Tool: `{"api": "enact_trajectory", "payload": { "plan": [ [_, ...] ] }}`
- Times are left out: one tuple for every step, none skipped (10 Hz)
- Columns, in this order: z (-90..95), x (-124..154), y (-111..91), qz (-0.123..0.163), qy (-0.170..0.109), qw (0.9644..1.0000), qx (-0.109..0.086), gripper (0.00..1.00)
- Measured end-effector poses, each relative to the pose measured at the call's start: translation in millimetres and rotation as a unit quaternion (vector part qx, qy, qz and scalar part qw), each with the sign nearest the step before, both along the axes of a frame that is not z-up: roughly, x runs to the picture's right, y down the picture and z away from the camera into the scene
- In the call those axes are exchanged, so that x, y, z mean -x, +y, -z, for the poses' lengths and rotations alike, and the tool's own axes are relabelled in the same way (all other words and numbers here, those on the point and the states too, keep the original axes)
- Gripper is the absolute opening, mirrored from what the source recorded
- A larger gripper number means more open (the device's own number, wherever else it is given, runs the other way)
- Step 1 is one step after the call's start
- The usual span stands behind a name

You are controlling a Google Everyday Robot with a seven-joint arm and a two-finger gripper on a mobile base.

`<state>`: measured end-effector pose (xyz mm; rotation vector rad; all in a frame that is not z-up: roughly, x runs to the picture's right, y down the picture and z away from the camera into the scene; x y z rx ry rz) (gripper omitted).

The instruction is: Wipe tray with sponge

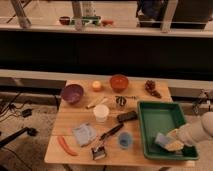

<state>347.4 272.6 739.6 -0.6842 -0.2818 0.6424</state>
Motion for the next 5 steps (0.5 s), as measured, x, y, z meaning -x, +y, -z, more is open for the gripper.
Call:
{"api": "enact_trajectory", "payload": {
  "plan": [
    [4.7,-6.0,1.5,-0.005,0.005,1.0,0.0,0.0],
    [8.6,-17.2,2.6,-0.013,0.014,0.9998,-0.002,0.0],
    [10.1,-31.1,1.6,-0.023,0.026,0.9994,-0.004,0.0],
    [8.6,-36.0,0.1,-0.025,0.03,0.9992,-0.005,0.0],
    [4.6,-41.8,-5.2,-0.027,0.035,0.999,-0.008,0.0]
  ]
}}
